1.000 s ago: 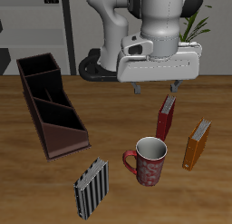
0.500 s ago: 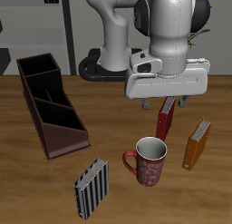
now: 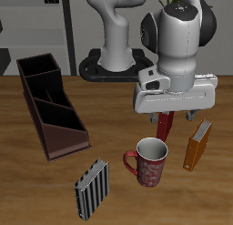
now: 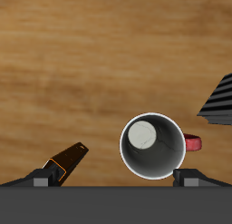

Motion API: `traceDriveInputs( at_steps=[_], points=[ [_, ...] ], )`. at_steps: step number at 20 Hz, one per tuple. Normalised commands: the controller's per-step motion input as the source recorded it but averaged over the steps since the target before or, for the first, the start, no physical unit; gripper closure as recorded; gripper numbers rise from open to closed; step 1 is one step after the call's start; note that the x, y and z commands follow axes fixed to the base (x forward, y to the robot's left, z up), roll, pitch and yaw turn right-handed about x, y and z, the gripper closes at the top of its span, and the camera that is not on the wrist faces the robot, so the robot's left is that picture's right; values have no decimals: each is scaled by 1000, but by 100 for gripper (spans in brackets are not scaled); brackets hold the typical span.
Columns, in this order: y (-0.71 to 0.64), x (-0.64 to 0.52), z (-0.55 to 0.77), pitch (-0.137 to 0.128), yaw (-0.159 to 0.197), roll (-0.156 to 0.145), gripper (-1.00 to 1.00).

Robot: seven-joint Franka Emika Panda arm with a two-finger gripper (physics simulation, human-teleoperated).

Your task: Place the red mug into the right desk caddy's left compartment

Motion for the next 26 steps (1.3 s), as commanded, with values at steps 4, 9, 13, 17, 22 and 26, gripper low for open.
traceDriveInputs(
  at_steps=[4,9,13,17,22,26],
  points=[
    [129,-10,-205,2,30,28,-100],
    [-60,95,-308,33,-23,-15,-100],
    [-11,82,-264,26,-9,-3,-100],
    [57,58,-337,49,-27,-5,-100],
    [38,56,-232,15,11,9,-100],
    [-131,94,-275,46,-23,-22,-100]
  ],
)
